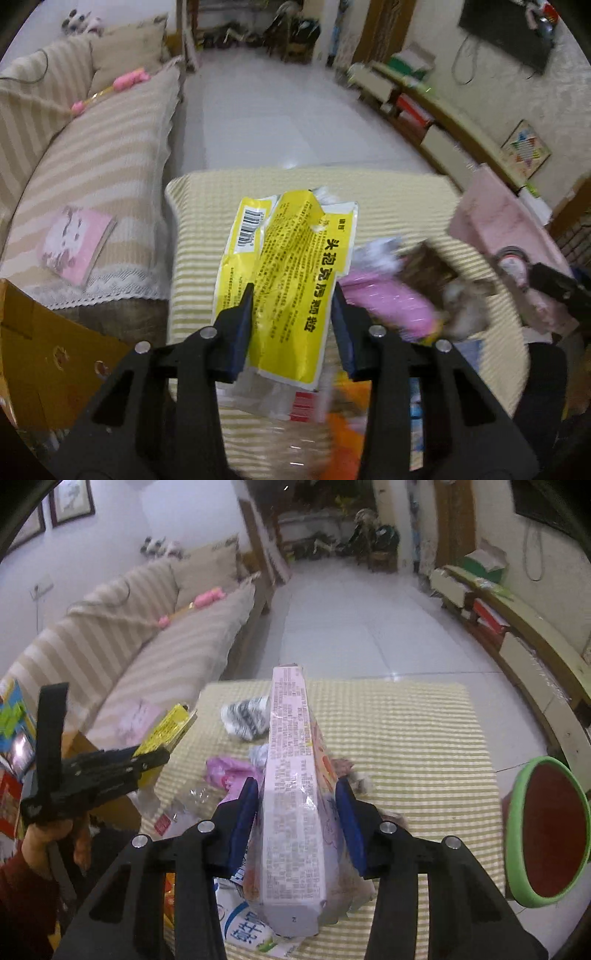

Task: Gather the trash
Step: 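Carry both items over the red bin and open both tools to drop them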

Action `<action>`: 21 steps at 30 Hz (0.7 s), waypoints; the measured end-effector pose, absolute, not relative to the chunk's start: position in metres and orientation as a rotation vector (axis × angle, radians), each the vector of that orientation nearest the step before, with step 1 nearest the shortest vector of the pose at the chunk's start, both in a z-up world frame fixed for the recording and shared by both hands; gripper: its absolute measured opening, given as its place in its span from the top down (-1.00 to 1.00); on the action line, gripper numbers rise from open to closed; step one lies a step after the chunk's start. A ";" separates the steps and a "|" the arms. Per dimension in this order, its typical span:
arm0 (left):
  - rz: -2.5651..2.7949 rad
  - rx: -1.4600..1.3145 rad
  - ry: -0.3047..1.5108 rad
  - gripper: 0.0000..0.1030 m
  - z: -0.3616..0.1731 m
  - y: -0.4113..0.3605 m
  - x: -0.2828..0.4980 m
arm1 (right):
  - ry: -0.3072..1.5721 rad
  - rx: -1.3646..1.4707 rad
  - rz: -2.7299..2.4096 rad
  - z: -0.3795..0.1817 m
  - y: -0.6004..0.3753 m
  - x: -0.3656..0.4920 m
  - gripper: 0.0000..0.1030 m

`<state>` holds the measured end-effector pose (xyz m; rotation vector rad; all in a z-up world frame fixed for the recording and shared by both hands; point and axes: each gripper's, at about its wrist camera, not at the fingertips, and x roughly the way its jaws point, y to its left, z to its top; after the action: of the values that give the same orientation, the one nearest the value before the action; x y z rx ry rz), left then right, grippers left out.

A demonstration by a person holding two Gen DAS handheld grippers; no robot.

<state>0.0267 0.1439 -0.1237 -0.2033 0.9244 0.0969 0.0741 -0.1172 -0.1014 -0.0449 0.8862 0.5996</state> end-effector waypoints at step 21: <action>-0.338 -0.218 0.872 0.27 -0.085 -0.082 0.084 | 0.850 0.243 0.186 -0.103 -0.337 0.074 0.18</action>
<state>0.0843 -0.0819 -0.0846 -0.2183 0.8724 -0.3383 0.0736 -0.3369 -0.1034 0.2430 0.8498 0.1863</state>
